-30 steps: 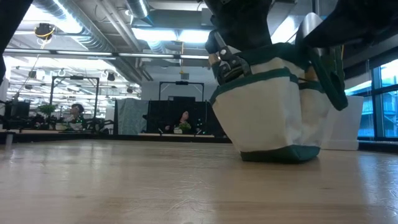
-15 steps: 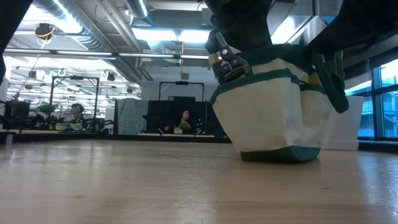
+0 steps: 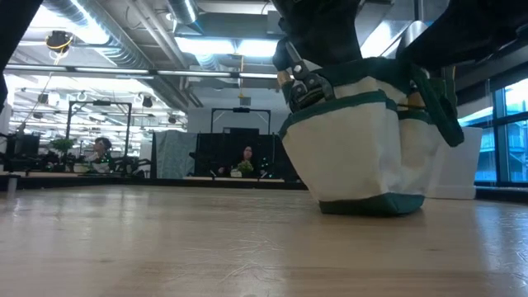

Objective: Pick & Place Garden tools in Gardening bag
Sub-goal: Put the brown trowel into the green gardening bag

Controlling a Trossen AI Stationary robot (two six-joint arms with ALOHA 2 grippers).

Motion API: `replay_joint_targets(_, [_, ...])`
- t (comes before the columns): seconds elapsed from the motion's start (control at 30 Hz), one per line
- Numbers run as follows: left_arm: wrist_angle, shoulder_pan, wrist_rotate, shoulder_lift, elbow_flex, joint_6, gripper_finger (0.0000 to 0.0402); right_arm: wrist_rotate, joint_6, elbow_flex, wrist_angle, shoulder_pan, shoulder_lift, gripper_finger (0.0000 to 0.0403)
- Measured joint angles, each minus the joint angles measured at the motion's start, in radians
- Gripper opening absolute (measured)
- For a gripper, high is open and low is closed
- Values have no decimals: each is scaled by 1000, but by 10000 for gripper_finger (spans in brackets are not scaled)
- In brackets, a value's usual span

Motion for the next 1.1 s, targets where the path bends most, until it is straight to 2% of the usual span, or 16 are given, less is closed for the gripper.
replay_joint_targets(0.1, [0,0,3,0,0,0,3,-4,-1,0,-3,0,0,244])
replay_joint_targets(0.23, [0,0,7,0,0,0,1,-5,-1,0,-4,0,-5,212])
replay_joint_targets(0.4, [0,-1,7,0,0,0,3,-9,-22,0,-4,0,-40,145])
replay_joint_targets(0.67, [0,-3,27,0,0,2,3,-59,-95,0,-7,0,-68,13])
replay_joint_targets(0.93, [0,-3,26,0,0,-1,3,-79,-204,0,-25,-1,-68,4])
replay_joint_targets(1.1, [0,-3,26,0,0,-4,1,-45,-178,0,-22,2,-67,2])
